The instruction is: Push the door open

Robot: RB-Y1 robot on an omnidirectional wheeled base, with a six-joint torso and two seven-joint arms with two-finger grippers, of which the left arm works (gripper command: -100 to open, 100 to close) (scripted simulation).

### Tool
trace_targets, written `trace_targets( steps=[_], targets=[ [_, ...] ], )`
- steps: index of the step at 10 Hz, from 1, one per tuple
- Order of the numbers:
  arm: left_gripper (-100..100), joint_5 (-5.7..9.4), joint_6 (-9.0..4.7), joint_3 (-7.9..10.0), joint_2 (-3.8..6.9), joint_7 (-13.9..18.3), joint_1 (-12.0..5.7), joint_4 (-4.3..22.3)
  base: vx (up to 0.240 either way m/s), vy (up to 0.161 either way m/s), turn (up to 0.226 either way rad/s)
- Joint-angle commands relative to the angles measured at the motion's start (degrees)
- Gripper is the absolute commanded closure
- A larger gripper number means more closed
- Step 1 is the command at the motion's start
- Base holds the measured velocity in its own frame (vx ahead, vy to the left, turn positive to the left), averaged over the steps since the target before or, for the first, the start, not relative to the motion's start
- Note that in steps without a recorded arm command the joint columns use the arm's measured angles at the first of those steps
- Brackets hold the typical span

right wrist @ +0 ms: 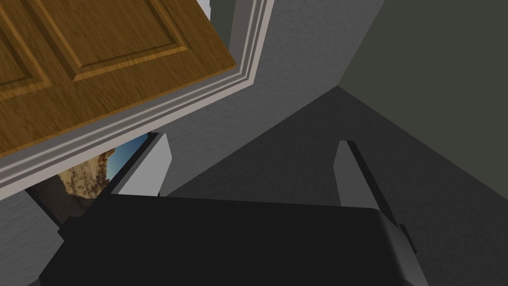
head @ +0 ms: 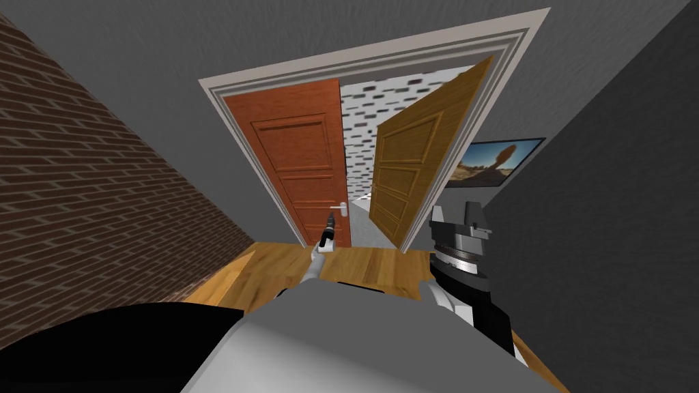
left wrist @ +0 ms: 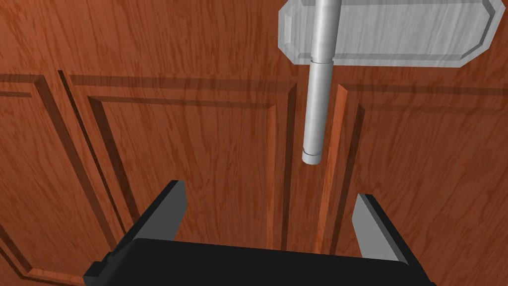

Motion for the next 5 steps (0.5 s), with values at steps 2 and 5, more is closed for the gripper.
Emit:
trace_targets(
  steps=[2, 5],
  targets=[
    [-100, -0.17, 1.06, 0.58, -0.96, -0.1, -2.19, 3.5, 0.042, 0.106, -0.14],
    [-100, -0.24, 1.34, 0.82, -1.41, -0.1, -3.26, 5.5, 0.04, 0.08, -0.066]
  ],
)
